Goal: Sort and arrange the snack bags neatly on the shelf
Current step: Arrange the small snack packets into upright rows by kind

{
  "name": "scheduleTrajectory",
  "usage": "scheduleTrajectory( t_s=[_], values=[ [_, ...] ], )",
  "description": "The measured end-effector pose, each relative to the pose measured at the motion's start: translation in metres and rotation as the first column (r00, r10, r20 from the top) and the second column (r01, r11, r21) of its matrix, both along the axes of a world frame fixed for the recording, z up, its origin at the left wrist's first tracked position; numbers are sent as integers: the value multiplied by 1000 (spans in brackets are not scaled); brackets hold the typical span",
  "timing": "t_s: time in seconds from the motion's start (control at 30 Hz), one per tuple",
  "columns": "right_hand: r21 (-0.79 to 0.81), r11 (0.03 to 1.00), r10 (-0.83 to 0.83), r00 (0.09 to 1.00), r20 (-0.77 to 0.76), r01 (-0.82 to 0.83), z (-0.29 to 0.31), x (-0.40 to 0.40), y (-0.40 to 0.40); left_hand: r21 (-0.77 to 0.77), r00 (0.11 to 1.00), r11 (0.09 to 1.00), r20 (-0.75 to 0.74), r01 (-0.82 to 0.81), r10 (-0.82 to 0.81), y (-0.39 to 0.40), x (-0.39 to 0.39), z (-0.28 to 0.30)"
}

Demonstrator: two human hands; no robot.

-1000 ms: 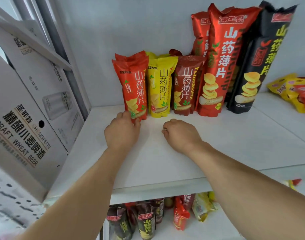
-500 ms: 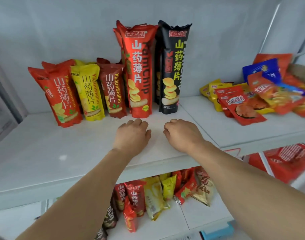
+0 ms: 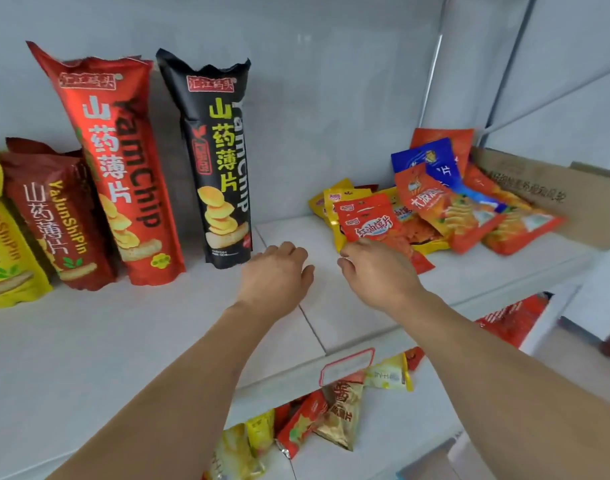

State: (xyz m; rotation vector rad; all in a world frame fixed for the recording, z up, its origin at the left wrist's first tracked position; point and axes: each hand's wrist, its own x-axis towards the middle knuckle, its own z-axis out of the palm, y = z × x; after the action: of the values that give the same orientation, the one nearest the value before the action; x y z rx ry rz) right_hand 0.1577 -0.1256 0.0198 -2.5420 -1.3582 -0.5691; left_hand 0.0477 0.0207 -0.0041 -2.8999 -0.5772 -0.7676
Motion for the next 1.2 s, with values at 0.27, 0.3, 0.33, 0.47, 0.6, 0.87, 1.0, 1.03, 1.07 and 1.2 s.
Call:
scheduleTrajectory(
  t_s=[0.27, 0.3, 0.33, 0.47, 0.6, 0.87, 1.0, 1.03, 1.07, 1.2],
  values=[
    [109, 982, -143, 985, -91, 153, 2, 90, -14, -268, 997, 963, 77, -2, 23, -11, 103, 16],
    [119, 979, -156, 981, -112, 169, 2, 99, -15, -308, 996, 951, 81, -9, 35, -13, 113, 16],
    [129, 975, -163, 978, -129, 180, 1, 107, -16, -344, 995, 939, 81, -18, 49, -14, 122, 16],
    [154, 968, -167, 968, -190, 197, -8, 141, -13, -499, 990, 863, 58, -81, 126, -15, 151, 16],
    [183, 962, -147, 951, -273, 202, -17, 168, -11, -641, 966, 748, 37, -173, 255, -14, 173, 15],
    [264, 953, -70, 959, -275, 146, -28, 197, -2, -842, 900, 506, 60, -187, 432, -28, 204, 7],
    [304, 948, 14, 940, -340, 96, -27, 206, 2, -903, 854, 424, 172, -63, 491, -32, 204, 9],
    [321, 944, 43, 932, -360, 80, -27, 207, 3, -913, 843, 406, 196, -29, 502, -33, 203, 9],
    [342, 938, 79, 920, -384, 62, -28, 208, 5, -919, 831, 395, 219, -1, 511, -34, 203, 9],
    [475, 880, 258, 818, -513, 20, -29, 210, 17, -931, 779, 350, 292, 100, 555, -35, 200, 7]
  ],
)
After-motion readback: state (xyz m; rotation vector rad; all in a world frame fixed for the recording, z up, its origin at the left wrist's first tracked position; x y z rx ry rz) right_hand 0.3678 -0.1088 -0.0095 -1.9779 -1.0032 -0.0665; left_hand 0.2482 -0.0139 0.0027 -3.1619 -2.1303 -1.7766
